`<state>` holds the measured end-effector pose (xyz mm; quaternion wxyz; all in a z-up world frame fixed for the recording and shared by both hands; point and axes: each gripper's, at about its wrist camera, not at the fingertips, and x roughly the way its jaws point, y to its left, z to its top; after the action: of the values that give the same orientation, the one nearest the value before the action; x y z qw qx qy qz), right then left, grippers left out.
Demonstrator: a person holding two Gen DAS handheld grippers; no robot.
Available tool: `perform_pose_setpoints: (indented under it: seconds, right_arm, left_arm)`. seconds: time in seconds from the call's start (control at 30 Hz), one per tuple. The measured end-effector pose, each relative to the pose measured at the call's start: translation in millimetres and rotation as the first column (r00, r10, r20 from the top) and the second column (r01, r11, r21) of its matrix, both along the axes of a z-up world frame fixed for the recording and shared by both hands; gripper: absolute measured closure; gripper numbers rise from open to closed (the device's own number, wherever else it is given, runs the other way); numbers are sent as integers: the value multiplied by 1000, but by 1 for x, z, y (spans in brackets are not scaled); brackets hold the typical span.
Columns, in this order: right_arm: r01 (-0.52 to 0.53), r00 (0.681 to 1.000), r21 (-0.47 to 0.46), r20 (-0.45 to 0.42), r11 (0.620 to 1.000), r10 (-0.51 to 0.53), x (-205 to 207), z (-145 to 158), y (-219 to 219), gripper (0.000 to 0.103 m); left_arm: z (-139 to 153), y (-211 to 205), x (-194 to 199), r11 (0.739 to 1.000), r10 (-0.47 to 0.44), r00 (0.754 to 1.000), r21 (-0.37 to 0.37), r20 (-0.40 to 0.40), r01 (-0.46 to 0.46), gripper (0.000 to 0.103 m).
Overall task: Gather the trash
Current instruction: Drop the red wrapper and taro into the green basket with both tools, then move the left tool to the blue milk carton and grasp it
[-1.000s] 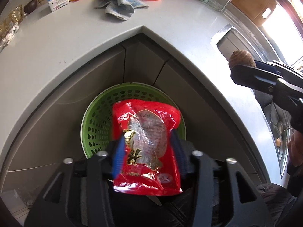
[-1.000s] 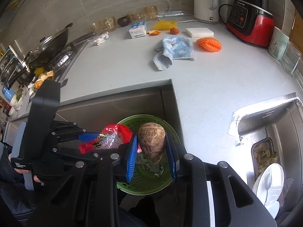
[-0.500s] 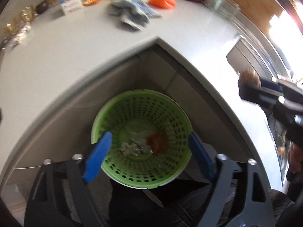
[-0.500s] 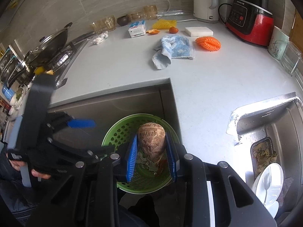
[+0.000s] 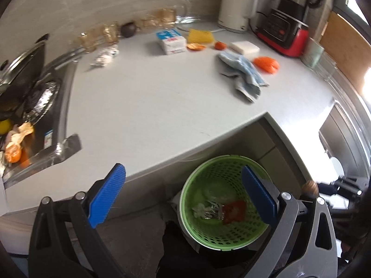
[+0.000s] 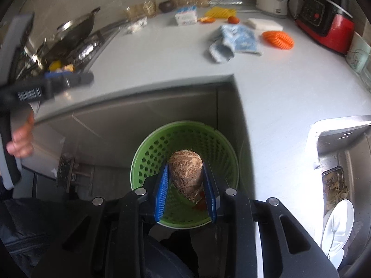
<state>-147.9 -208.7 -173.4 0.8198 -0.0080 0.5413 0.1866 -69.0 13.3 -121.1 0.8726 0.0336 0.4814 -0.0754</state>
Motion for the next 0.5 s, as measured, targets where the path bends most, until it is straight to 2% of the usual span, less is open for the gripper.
perform_pose_setpoints:
  seconds: [0.07,0.13,0.3,0.5]
  right_arm:
    - [1,1000,-3,-13,1000,-1,2,-4,2,60]
    - [16,1000,-2,-8,1000,-16,4,-3,1,42]
    - [32,999,-4,20,999,-32,9,7,0,26]
    - [35,998,-7,50,999,-35,18,17,1,21]
  left_arm:
    - [1,4,-2,1000,15,1000,-11,-2,-15,8]
    - [2,8,-4,999,24,1000,-25,-6,-25,8]
    - [3,12,-9,999,44,999,-30,-2,-44,8]
    - [5,15,-7,998,57,998,-28,5,-57,8]
